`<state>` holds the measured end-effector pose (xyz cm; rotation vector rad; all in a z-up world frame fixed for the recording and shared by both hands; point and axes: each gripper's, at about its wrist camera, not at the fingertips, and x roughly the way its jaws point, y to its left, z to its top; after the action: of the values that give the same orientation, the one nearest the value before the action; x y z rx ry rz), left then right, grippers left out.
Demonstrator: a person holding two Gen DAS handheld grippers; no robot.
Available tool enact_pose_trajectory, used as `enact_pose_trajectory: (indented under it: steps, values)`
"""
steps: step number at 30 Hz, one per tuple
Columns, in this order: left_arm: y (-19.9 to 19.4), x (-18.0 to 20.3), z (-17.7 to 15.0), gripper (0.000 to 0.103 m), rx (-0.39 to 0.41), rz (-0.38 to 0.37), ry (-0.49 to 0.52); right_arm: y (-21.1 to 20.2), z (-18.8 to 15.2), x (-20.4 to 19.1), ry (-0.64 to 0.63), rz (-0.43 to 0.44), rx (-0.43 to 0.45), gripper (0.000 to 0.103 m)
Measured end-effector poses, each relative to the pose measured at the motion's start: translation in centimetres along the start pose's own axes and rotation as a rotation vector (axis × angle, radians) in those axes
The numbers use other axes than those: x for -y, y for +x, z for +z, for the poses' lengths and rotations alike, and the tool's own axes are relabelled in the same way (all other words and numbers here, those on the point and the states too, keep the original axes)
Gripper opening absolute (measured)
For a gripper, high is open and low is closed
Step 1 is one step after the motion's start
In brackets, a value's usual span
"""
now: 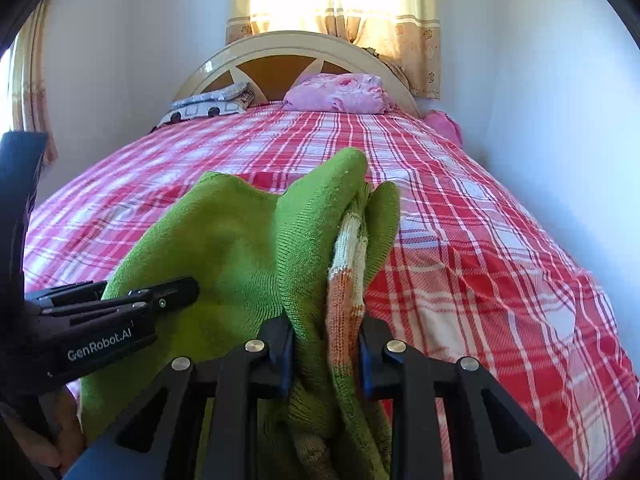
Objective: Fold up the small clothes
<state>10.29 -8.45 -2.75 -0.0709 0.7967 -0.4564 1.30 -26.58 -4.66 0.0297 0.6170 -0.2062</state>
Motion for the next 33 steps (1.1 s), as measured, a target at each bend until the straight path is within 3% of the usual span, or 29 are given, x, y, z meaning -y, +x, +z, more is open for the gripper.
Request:
enact_pose_trajectory:
  steps: [9,16,33]
  values:
    - [-4.9,-2.5,-2.1,0.037,0.026,0.070,0.020,-4.3,-1.5,-3.6,0.084,0.091,0.011,0.025]
    - [-7.4,-6.7,-3.9,0.037,0.012,0.147,-0.018,-4.7,-2.9,-8.3,0.107,0.180,-0.018,0.025]
    - [-13.6,-19.0,-6.5,0.037,0.071,0.294,-0.185,-4.7,-2.6,-23.1,-0.058,0.360,-0.032,0.025]
